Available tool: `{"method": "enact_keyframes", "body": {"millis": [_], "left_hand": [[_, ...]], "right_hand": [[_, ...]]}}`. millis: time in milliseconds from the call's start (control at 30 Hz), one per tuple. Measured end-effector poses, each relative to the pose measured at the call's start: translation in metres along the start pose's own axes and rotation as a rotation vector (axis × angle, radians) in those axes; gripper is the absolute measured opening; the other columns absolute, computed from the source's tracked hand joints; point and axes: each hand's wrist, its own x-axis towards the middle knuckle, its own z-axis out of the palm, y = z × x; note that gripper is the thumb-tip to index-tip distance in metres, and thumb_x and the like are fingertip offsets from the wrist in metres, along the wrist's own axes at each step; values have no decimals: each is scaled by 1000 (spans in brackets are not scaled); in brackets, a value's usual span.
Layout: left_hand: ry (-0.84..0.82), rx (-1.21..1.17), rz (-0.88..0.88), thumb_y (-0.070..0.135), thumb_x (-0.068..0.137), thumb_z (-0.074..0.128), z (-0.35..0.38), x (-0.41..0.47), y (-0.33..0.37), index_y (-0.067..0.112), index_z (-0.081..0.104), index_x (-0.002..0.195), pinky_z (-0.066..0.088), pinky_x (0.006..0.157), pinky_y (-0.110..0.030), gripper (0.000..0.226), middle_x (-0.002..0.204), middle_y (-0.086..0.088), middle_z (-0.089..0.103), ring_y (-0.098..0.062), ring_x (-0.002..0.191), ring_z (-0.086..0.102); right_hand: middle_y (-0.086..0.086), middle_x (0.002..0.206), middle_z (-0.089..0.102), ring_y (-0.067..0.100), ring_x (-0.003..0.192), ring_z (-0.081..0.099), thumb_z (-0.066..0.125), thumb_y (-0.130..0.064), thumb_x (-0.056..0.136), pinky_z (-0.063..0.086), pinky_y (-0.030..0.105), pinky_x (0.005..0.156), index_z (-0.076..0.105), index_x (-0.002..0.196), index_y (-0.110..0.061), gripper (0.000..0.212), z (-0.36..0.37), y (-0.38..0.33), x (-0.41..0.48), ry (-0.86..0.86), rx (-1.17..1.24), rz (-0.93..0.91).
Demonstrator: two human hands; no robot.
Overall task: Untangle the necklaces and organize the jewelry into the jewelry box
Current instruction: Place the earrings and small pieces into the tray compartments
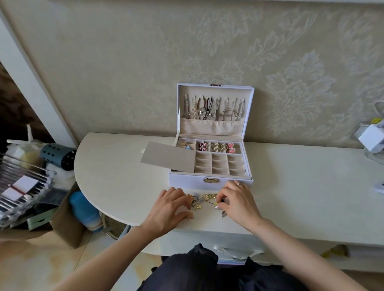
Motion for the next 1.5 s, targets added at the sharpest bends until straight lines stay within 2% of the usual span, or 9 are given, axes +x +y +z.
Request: {"method": "enact_keyframes", "body": {"millis": [200, 400, 533, 700, 933, 1100, 1200, 1333, 1500], "left_hand": [[-1, -7, 35, 46, 84, 56, -1, 0, 3, 27, 61, 82, 24, 70, -18, 20, 87, 9, 55, -9, 79, 42], [-33, -25, 36, 37, 80, 58, 7, -1, 4, 27, 58, 76, 24, 71, -15, 12, 87, 11, 51, -10, 79, 42], [17, -118, 1, 36, 79, 60, 7, 10, 11, 24, 58, 75, 27, 70, -17, 13, 87, 9, 56, -10, 79, 46], [83, -390, -125, 25, 79, 68, 0, 45, 33, 30, 55, 75, 39, 70, -19, 14, 84, 9, 61, -8, 77, 57], [41, -544, -199, 1, 75, 73, 6, 110, 67, 2, 66, 75, 41, 65, -12, 8, 83, -8, 58, -9, 67, 52], [20, -475, -231, -6, 76, 69, 17, 141, 73, -2, 68, 79, 40, 64, -7, 5, 84, -10, 58, -8, 67, 53], [12, -360, -262, 6, 79, 71, 24, 152, 75, 4, 68, 80, 48, 67, -29, 3, 88, -8, 63, -22, 75, 58], [-52, -97, -256, 20, 85, 67, 27, 159, 73, 16, 72, 90, 39, 81, -32, 9, 101, 0, 65, -22, 101, 51], [-128, 0, -263, 22, 88, 64, 25, 156, 64, 23, 72, 101, 38, 90, -33, 15, 111, 0, 62, -22, 110, 46]], "right_hand": [[-9, 79, 50, 16, 80, 49, 79, -16, 70, 31, 22, 73, 66, 68, -17, 13, 1, 1, -1, 65, 66, -12], [-9, 76, 58, -5, 78, 49, 70, -7, 78, 35, 16, 69, 57, 71, -16, 18, -7, -6, 0, 44, 328, 49], [-3, 71, 61, 11, 64, 55, 66, 0, 79, 47, 26, 64, 57, 73, -14, 18, -19, -11, 2, 61, 476, 157], [-8, 83, 65, 10, 64, 60, 61, 2, 84, 50, 21, 63, 73, 93, -18, 25, -38, -13, 9, 70, 553, 150], [2, 66, 65, 7, 47, 56, 62, 6, 82, 46, 16, 51, 69, 77, -14, 22, -71, 12, 22, 285, 756, 351], [0, 72, 68, 7, 52, 60, 63, 5, 82, 48, 10, 59, 73, 83, -19, 27, -90, 41, 28, 273, 733, 408], [-3, 74, 66, 9, 64, 60, 65, 7, 79, 48, 9, 61, 72, 85, -18, 27, -91, 46, 30, 254, 713, 421], [3, 75, 69, 7, 68, 59, 73, 2, 73, 41, 4, 63, 72, 80, -19, 22, -85, 47, 36, 237, 594, 418], [-3, 75, 68, 14, 76, 64, 72, -5, 76, 47, 25, 74, 72, 86, -19, 17, -74, 45, 46, 116, 382, 414]]}}
